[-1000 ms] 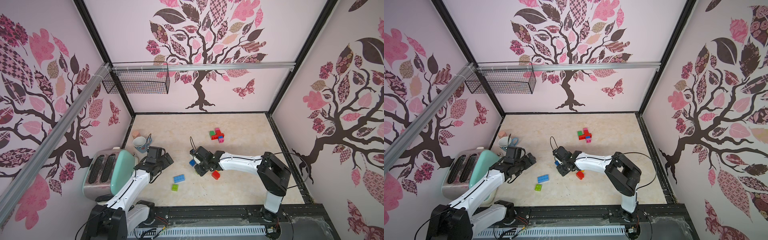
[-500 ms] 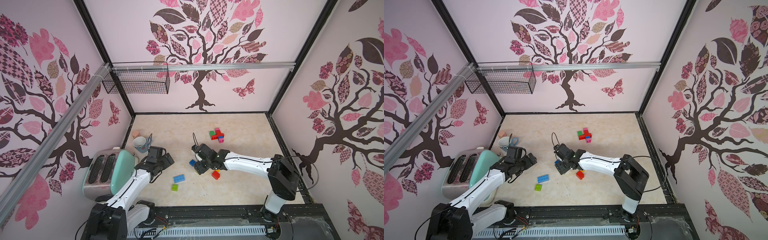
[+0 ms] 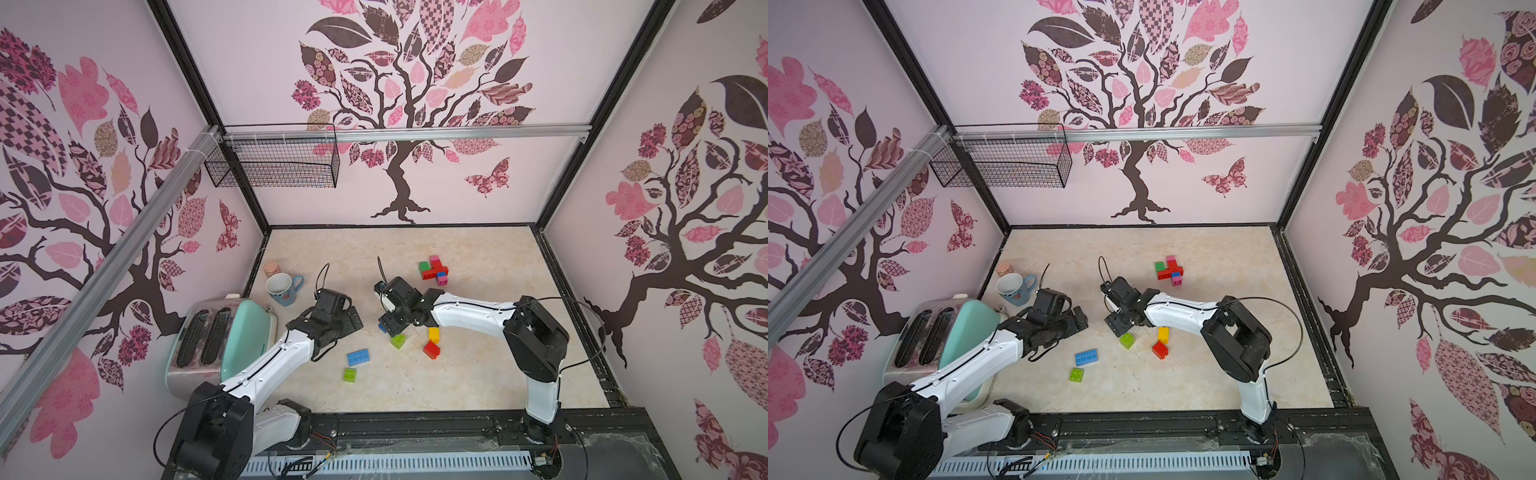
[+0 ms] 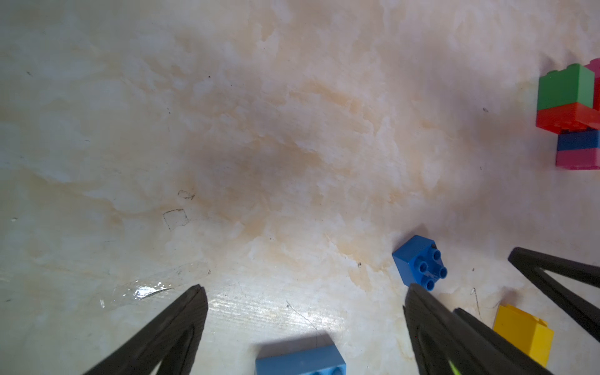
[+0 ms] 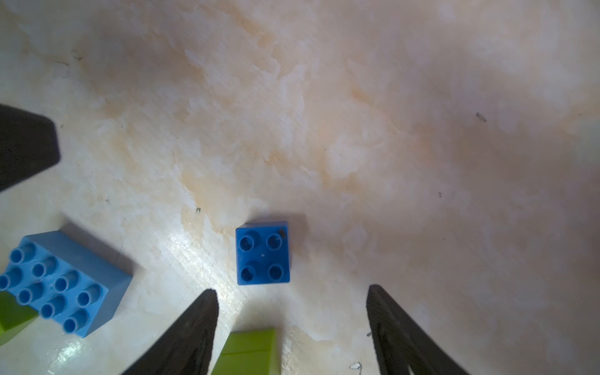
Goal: Assemble the number 4 with lego
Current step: Pick up the lego brick from the center of the board.
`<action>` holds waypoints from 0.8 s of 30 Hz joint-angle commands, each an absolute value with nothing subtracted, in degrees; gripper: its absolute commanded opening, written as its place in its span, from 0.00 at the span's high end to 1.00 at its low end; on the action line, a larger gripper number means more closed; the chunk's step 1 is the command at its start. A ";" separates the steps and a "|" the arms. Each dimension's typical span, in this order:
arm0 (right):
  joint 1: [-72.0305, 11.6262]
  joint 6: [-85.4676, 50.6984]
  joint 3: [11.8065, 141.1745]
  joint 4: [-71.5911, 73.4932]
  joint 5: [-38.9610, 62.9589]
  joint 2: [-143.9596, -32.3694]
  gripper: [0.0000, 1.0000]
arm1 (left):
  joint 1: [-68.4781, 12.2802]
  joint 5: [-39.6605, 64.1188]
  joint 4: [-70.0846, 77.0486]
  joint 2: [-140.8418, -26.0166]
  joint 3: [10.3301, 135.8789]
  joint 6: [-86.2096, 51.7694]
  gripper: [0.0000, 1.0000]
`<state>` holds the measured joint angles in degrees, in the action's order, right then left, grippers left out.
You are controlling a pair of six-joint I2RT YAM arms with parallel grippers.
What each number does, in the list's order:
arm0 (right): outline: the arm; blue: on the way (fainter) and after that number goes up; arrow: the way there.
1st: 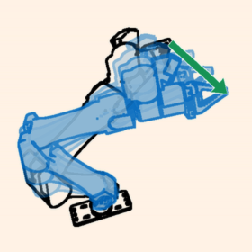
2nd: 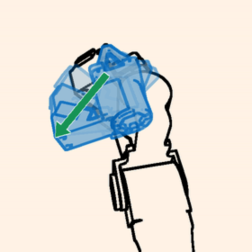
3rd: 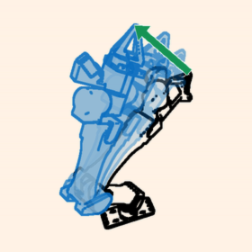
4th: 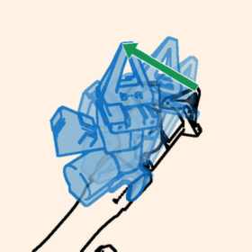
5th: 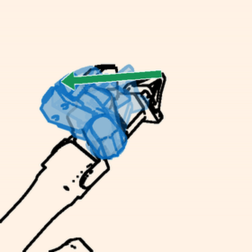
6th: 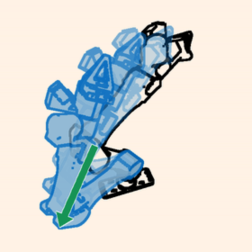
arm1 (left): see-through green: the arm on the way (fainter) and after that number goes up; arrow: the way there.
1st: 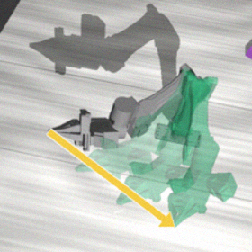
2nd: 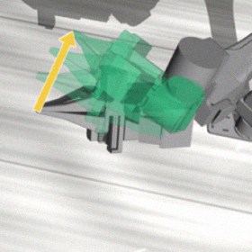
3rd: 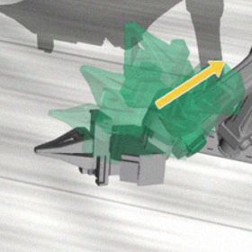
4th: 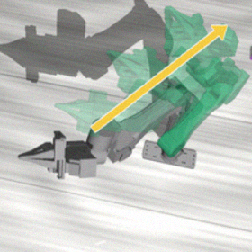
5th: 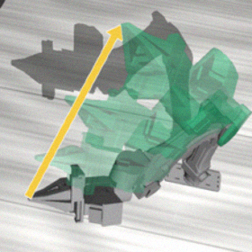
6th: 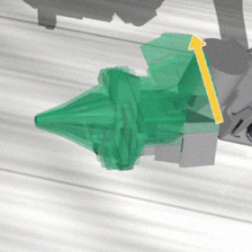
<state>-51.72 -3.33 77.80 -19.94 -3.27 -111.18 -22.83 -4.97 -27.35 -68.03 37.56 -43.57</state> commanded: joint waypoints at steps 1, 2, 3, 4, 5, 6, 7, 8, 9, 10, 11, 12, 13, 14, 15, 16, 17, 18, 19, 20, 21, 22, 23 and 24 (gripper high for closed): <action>-51.82 0.16 81.50 -22.79 -2.47 -115.11 0.27 | -22.98 -6.82 -27.31 -67.03 39.49 -43.73 0.02; -51.79 0.74 82.03 -23.07 -1.18 -115.83 0.29 | -22.95 -7.36 -27.54 -66.66 39.27 -43.68 0.02; -51.81 1.25 82.93 -23.64 -0.04 -116.67 0.30 | -22.92 -7.76 -27.53 -66.38 39.09 -43.74 0.02; -51.77 1.56 83.78 -24.34 0.47 -117.55 0.31 | -22.92 -8.08 -27.60 -66.26 38.95 -43.69 0.02; -51.84 1.60 84.84 -25.05 0.26 -118.46 0.31 | -22.95 -8.35 -27.75 -66.03 38.86 -43.69 0.02; -51.85 1.66 85.58 -25.63 0.00 -119.32 0.32 | -22.94 -8.52 -27.87 -65.92 38.78 -43.70 0.02; -51.77 1.95 86.13 -25.96 0.00 -119.86 0.32 | -22.92 -8.65 -28.07 -65.84 38.84 -43.76 0.02; -51.79 2.09 86.64 -26.34 0.00 -120.50 0.33 | -22.94 -8.61 -28.09 -65.67 38.67 -43.89 0.02; -51.84 2.18 87.19 -26.69 0.00 -120.91 0.34 | -22.94 -8.65 -28.13 -65.59 38.59 -43.94 0.02; -51.85 2.39 87.55 -27.00 0.00 -121.28 0.34 | -22.96 -8.65 -28.09 -65.59 38.50 -43.98 0.02; -51.82 2.52 88.03 -27.37 0.10 -121.62 0.36 | -22.87 -8.76 -28.05 -65.53 38.42 -44.04 0.02; -51.83 2.52 88.31 -27.51 0.00 -122.01 0.39 | -22.94 -8.71 -28.07 -65.55 38.38 -44.00 0.02; -51.78 2.53 88.41 -27.50 -0.09 -122.16 0.41 | -22.94 -8.79 -28.05 -65.56 38.40 -43.95 0.02; -51.78 2.56 88.50 -27.52 -0.02 -122.34 0.42 | -22.94 -8.80 -28.04 -65.70 38.32 -43.98 0.02; -51.77 2.72 88.58 -27.51 0.02 -122.46 0.44 | -22.89 -8.79 -28.04 -65.69 38.32 -43.98 0.02; -51.77 2.71 88.54 -27.51 0.01 -122.58 0.46 | -22.94 -8.79 -28.12 -65.70 38.25 -43.86 0.02; -51.77 2.70 88.50 -27.43 0.07 -122.56 0.49 | -22.89 -8.79 -28.13 -65.85 38.28 -43.86 0.02; -51.84 2.68 88.48 -27.37 0.20 -122.53 0.51 | -22.94 -8.83 -28.13 -65.83 38.32 -43.87 0.02; -51.77 2.63 88.51 -27.26 0.40 -122.48 0.53 | -22.93 -8.80 -28.09 -65.81 38.24 -43.86 0.02; -51.77 2.65 88.51 -27.25 0.78 -122.56 0.54 | -22.94 -8.80 -28.04 -65.83 38.23 -43.86 0.02; -51.83 2.62 88.53 -27.12 0.97 -122.56 0.55 | -22.91 -8.79 -28.10 -65.92 38.15 -43.89 0.02; -51.81 2.54 88.51 -26.99 1.13 -122.68 0.57 | -22.90 -8.79 -28.04 -66.01 38.14 -43.93 0.02; -51.82 2.52 88.58 -26.98 1.31 -122.76 0.59 | -22.94 -8.79 -28.04 -66.09 38.14 -43.90 0.02; -51.82 2.42 88.59 -26.98 1.33 -122.83 0.60 | -22.90 -8.79 -28.10 -66.09 38.14 -43.96 0.02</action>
<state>-51.72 2.44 86.37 -25.82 0.34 -120.05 -22.83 -7.92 -27.97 -66.39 37.56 -43.70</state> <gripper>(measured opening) 0.409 0.977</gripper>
